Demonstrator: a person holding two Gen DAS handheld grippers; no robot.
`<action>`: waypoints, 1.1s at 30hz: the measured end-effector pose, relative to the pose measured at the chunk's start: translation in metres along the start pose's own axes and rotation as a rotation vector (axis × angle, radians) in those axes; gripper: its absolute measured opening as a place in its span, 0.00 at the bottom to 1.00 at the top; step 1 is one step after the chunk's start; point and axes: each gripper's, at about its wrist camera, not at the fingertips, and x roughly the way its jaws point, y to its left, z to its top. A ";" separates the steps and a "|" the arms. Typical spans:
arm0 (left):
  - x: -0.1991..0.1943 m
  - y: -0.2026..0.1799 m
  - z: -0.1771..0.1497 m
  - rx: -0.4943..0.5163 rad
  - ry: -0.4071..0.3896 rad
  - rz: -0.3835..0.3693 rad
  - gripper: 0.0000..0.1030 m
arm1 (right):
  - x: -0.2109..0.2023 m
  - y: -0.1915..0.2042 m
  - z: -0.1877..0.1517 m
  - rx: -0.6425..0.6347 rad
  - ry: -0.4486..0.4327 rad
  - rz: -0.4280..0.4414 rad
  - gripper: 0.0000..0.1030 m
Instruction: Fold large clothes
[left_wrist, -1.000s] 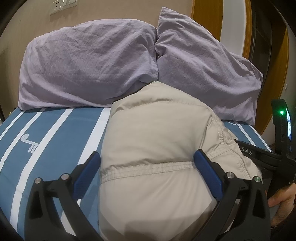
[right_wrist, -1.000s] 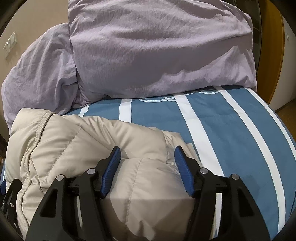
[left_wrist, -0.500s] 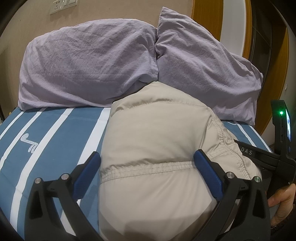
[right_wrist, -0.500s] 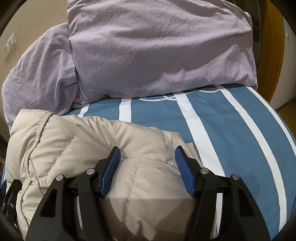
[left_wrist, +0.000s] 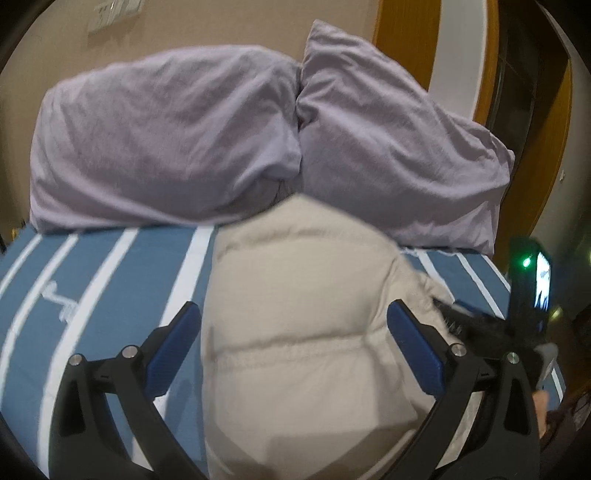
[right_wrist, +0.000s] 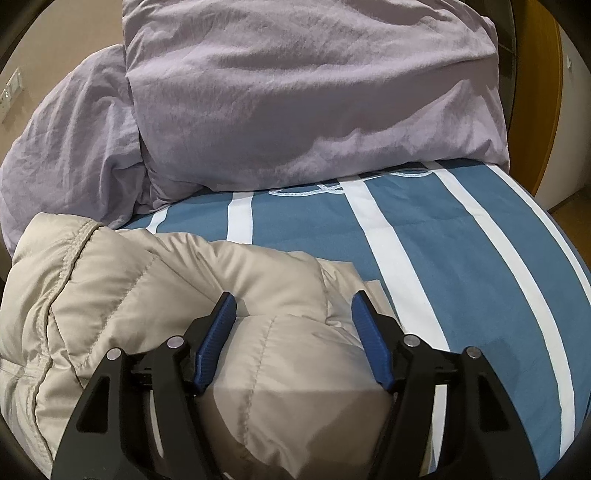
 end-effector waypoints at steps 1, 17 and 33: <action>-0.001 -0.005 0.005 0.013 -0.004 0.011 0.98 | 0.000 -0.001 0.000 0.000 0.000 -0.001 0.64; 0.052 -0.040 0.013 0.168 0.077 0.172 0.98 | -0.002 -0.003 0.001 0.016 -0.002 0.024 0.66; 0.062 -0.036 0.005 0.165 0.060 0.191 0.98 | -0.002 -0.004 0.001 0.019 -0.003 0.023 0.66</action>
